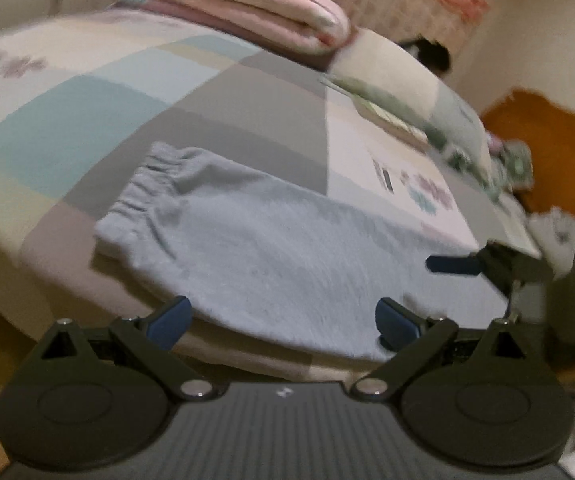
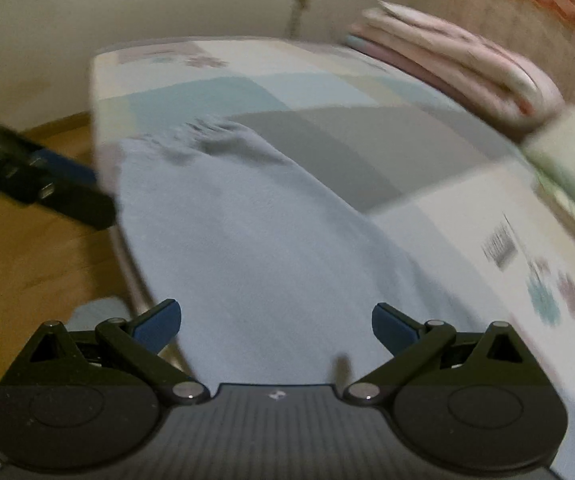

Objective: Fold clothes

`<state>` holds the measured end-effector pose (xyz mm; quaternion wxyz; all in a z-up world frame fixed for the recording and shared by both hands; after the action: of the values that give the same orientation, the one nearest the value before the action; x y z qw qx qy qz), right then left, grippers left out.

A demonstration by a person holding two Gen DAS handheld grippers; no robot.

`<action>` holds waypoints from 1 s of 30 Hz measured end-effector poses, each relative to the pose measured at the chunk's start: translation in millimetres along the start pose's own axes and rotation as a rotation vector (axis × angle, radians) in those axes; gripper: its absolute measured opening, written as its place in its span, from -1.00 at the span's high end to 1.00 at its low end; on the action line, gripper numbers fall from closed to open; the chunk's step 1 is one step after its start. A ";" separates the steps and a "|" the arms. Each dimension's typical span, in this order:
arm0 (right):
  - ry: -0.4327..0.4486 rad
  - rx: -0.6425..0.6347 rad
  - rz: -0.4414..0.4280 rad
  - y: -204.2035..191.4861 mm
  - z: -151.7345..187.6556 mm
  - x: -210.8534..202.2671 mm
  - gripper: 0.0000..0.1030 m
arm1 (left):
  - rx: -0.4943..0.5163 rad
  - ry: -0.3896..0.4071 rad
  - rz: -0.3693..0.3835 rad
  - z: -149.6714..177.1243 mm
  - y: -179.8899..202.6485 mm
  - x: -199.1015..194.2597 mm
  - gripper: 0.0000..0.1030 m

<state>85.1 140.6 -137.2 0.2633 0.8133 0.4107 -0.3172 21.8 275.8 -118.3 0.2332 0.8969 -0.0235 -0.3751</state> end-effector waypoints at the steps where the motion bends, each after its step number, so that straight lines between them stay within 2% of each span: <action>1: -0.003 -0.026 -0.009 -8.1 -6.0 3.8 -1.00 | -0.034 -0.005 0.009 -1.9 -4.5 -0.8 -0.90; 5: -0.023 -0.126 -0.020 -36.3 -21.4 22.5 -1.00 | -0.153 -0.040 0.052 -8.9 -21.2 0.0 -0.90; 9: -0.036 -0.196 0.026 -52.0 -28.3 39.0 -1.00 | -0.170 -0.048 0.042 -11.8 -28.0 2.4 -0.90; 13: -0.038 -0.269 0.073 -63.0 -28.8 47.8 -1.00 | -0.198 -0.059 0.070 -10.4 -32.0 7.9 -0.90; 19: 0.008 -0.390 0.164 -72.2 -33.8 47.2 -1.00 | -0.314 -0.065 0.138 -7.7 -45.1 16.7 -0.90; 24: 0.054 -0.542 0.252 -86.8 -38.2 48.1 -1.00 | -0.385 -0.075 0.187 -7.9 -47.6 23.6 -0.90; 27: 0.078 -0.572 0.322 -86.4 -42.5 46.5 -1.00 | -0.411 -0.085 0.204 -6.5 -46.9 27.8 -0.90; 30: 0.093 -0.556 0.337 -81.6 -45.9 41.3 -1.00 | -0.433 -0.097 0.214 -3.7 -47.3 33.5 -0.90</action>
<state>49.8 235.7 -150.8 0.5049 0.7804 0.3528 -0.1074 42.1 312.1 -158.8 0.4571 0.7993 -0.0483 -0.3871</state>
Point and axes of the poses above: each gripper's, at about its wrist camera, not at the fingertips, and x roughly the way its jaws point, y to its right, z to its underside, the point moved 8 cm from there along x, roughly the way its jaws point, and after that the axes turned 2 degrees about -y, right-handed, at the moved point
